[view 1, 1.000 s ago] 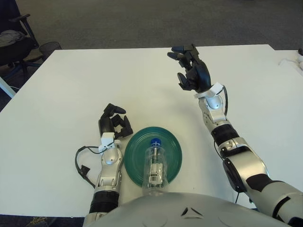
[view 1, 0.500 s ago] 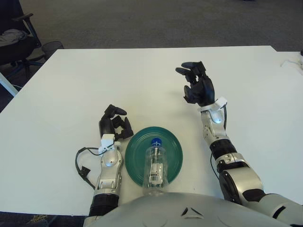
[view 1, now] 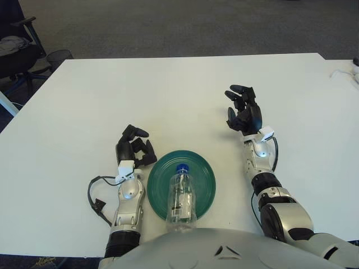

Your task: Put the bottle into the plate.

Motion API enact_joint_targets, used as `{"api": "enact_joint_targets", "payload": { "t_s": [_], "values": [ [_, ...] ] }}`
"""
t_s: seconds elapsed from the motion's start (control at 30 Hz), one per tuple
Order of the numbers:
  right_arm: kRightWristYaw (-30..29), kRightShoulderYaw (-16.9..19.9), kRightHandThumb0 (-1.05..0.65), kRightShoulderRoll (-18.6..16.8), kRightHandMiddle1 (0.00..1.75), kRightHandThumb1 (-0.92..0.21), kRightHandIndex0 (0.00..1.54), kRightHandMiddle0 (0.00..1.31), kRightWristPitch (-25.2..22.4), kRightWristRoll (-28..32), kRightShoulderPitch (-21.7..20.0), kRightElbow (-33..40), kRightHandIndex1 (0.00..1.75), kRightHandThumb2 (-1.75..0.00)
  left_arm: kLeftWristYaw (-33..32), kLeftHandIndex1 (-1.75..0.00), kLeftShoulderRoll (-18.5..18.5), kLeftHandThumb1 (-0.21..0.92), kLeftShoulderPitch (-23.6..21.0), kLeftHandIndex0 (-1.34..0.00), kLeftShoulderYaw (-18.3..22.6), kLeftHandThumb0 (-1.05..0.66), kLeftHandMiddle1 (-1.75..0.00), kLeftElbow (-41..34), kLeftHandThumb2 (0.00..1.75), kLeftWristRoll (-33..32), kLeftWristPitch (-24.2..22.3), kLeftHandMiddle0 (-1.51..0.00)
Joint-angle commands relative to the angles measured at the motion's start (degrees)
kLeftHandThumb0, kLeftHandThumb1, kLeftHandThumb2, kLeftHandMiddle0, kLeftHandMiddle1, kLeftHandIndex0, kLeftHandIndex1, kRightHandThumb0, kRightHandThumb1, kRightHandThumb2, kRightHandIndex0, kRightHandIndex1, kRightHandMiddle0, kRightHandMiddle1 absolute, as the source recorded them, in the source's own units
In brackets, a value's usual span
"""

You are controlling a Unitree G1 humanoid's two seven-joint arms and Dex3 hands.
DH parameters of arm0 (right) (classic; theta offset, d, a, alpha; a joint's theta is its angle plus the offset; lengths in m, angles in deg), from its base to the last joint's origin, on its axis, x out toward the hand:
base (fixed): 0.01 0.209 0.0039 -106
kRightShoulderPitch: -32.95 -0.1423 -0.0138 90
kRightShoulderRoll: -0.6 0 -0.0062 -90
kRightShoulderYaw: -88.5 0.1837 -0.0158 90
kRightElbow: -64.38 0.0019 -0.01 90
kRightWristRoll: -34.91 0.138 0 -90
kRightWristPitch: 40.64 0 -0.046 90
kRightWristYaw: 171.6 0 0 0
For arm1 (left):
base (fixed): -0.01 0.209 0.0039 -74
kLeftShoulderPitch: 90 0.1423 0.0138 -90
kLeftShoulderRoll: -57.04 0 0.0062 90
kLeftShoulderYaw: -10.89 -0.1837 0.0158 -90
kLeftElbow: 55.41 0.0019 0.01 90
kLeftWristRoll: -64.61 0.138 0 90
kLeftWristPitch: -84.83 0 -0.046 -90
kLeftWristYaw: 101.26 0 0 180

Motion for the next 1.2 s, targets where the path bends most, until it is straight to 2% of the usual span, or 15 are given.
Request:
{"api": "enact_joint_targets", "payload": {
  "t_s": [0.0, 0.47, 1.17],
  "values": [
    [-1.4, 1.2, -0.51, -0.2, 1.09, -0.64, 0.02, 0.0, 0.8, -0.7, -0.7, -1.4, 0.8, -0.91, 0.5, -1.75, -0.2, 0.06, 1.3, -0.83, 0.4, -0.59, -1.75, 2.6, 1.64, -0.2, -2.1, -1.34],
    [-6.1, 1.1, -0.55, -0.4, 0.94, -0.75, 0.01, 0.0, -0.9, -5.6, 1.7, -2.9, 0.75, -0.84, 1.5, -1.75, -0.3, 0.05, 0.5, -0.84, 1.1, -0.6, -1.75, 2.0, 1.65, -1.4, -1.8, -1.34],
    [-8.2, 0.8, -0.57, 0.6, 0.87, -0.8, 0.04, 0.0, -4.2, -9.1, 4.4, -7.4, 0.73, -0.78, 0.4, -1.75, -0.4, 0.03, -0.4, -0.85, 1.9, -0.61, -1.75, 0.9, 1.67, -0.5, -1.4, -1.36]
  ]
}}
